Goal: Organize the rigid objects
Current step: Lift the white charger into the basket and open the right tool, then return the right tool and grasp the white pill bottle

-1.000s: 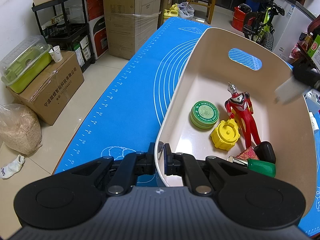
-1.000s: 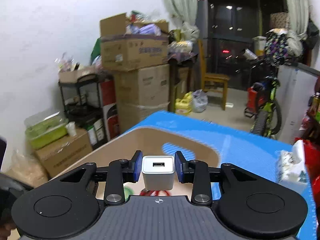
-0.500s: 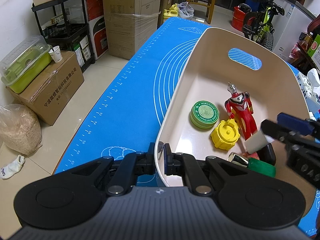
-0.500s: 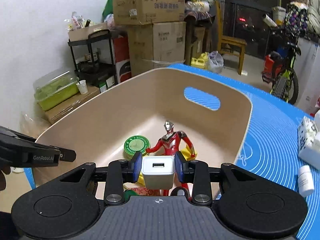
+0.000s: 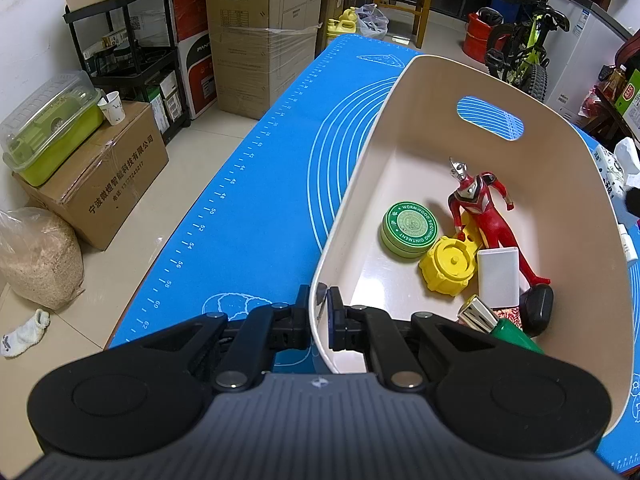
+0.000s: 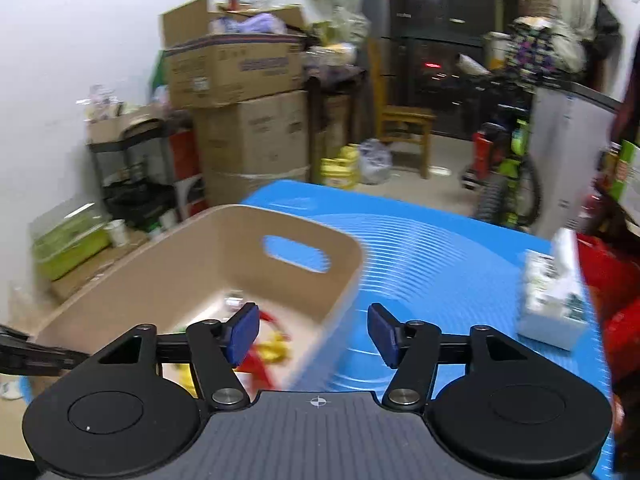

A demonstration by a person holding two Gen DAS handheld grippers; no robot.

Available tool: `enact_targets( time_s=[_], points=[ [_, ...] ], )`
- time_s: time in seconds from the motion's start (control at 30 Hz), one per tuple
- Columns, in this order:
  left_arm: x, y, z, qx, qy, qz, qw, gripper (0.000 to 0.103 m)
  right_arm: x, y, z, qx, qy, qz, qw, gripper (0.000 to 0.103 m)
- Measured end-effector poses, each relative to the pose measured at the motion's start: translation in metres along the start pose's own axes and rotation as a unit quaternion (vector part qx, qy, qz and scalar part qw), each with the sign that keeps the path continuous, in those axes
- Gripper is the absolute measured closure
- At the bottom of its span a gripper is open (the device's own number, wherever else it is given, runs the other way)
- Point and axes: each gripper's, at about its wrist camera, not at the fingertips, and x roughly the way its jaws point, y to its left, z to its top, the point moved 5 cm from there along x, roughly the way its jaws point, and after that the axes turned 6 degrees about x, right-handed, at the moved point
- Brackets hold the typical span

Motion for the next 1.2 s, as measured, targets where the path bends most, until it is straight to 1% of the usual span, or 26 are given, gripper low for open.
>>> enact_targets(
  time_s=[0.1, 0.23, 0.3, 0.37, 0.5, 0.63, 0.83, 0.9, 0.97, 1.03, 1.07, 1.13, 1.17, 1.2],
  points=[
    [0.0, 0.0, 0.0, 0.0, 0.0, 0.0, 1.0, 0.093, 0.001, -0.034, -0.002, 0.022, 0.002, -0.034, 0.999, 0.029],
    [0.0, 0.0, 0.0, 0.0, 0.0, 0.0, 1.0, 0.093, 0.007, -0.075, -0.01, 0.027, 0.006, -0.084, 0.996, 0.027],
    [0.0, 0.0, 0.0, 0.0, 0.0, 0.0, 1.0, 0.093, 0.015, -0.094, -0.018, 0.038, 0.02, -0.105, 0.994, 0.024],
    [0.0, 0.0, 0.0, 0.0, 0.0, 0.0, 1.0, 0.093, 0.027, -0.111, -0.025, 0.055, 0.041, -0.121, 0.99, 0.024],
    [0.0, 0.0, 0.0, 0.001, 0.0, 0.001, 1.0, 0.093, 0.045, -0.139, -0.038, 0.068, 0.055, -0.155, 0.984, 0.024],
    [-0.001, 0.001, 0.0, 0.001, 0.0, 0.001, 1.0, 0.093, 0.062, -0.162, -0.048, 0.082, 0.07, -0.173, 0.979, 0.024],
    [-0.001, 0.001, 0.0, 0.001, 0.0, 0.001, 1.0, 0.093, 0.081, -0.18, -0.065, 0.093, 0.094, -0.182, 0.974, 0.024],
    [-0.001, 0.001, 0.0, 0.001, 0.0, 0.001, 1.0, 0.093, 0.083, -0.182, -0.069, 0.097, 0.094, -0.178, 0.975, 0.03],
    [-0.001, 0.001, 0.0, 0.002, 0.0, 0.002, 1.0, 0.093, 0.084, -0.181, -0.072, 0.095, 0.096, -0.176, 0.975, 0.035],
    [-0.001, 0.001, 0.0, 0.001, 0.0, 0.001, 1.0, 0.093, 0.083, -0.179, -0.073, 0.089, 0.092, -0.174, 0.976, 0.037],
    [-0.001, 0.001, 0.0, 0.001, 0.0, 0.001, 1.0, 0.093, 0.083, -0.177, -0.073, 0.086, 0.092, -0.171, 0.977, 0.04],
    [-0.001, 0.001, 0.0, 0.002, 0.0, 0.002, 1.0, 0.093, 0.082, -0.173, -0.073, 0.081, 0.091, -0.158, 0.98, 0.049],
    [-0.001, 0.001, 0.0, 0.002, 0.0, 0.002, 1.0, 0.093, 0.082, -0.17, -0.073, 0.077, 0.092, -0.152, 0.981, 0.056],
    [-0.001, 0.001, 0.0, 0.001, 0.0, 0.001, 1.0, 0.093, 0.083, -0.167, -0.073, 0.069, 0.093, -0.155, 0.981, 0.06]
  ],
)
